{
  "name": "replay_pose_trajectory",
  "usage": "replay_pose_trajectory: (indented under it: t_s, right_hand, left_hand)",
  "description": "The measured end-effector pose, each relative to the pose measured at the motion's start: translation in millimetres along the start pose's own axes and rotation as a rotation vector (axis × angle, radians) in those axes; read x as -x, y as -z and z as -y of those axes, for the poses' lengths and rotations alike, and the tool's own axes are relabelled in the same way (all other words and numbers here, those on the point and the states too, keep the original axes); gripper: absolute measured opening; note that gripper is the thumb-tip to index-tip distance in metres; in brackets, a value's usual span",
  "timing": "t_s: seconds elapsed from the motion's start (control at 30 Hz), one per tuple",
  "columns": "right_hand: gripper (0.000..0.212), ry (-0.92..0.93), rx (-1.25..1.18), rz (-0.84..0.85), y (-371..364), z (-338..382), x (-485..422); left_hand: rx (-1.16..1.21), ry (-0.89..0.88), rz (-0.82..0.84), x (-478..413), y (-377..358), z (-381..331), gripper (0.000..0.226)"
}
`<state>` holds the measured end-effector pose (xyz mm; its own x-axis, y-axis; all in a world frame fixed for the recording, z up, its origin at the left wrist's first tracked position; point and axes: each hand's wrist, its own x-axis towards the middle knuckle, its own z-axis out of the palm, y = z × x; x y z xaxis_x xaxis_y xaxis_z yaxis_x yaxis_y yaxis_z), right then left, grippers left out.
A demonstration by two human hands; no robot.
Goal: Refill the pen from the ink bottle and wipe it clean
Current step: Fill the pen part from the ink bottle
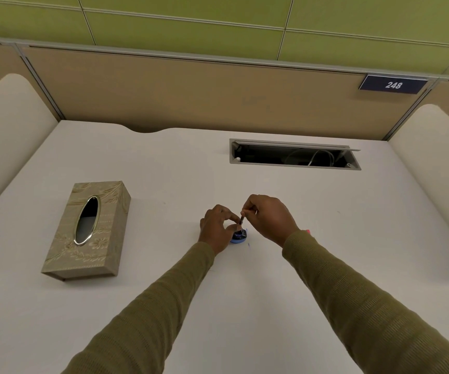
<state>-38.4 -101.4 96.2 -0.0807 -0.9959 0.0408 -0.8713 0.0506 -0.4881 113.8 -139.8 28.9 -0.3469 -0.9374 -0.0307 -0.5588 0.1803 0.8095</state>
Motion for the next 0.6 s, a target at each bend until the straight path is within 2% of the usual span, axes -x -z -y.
replay_pose_trajectory:
  t_s: [0.3, 0.6]
  right_hand:
    - [0.009, -0.012, -0.036, -0.010, 2.9, 1.2, 6.2]
    - [0.010, -0.035, -0.045, -0.012, 1.6, -7.6, 21.5]
  left_hand:
    - [-0.020, -0.042, -0.012, 3.2, -1.3, -3.4, 0.010]
    - [-0.179, -0.168, -0.007, 8.9, 1.2, -12.3, 0.017]
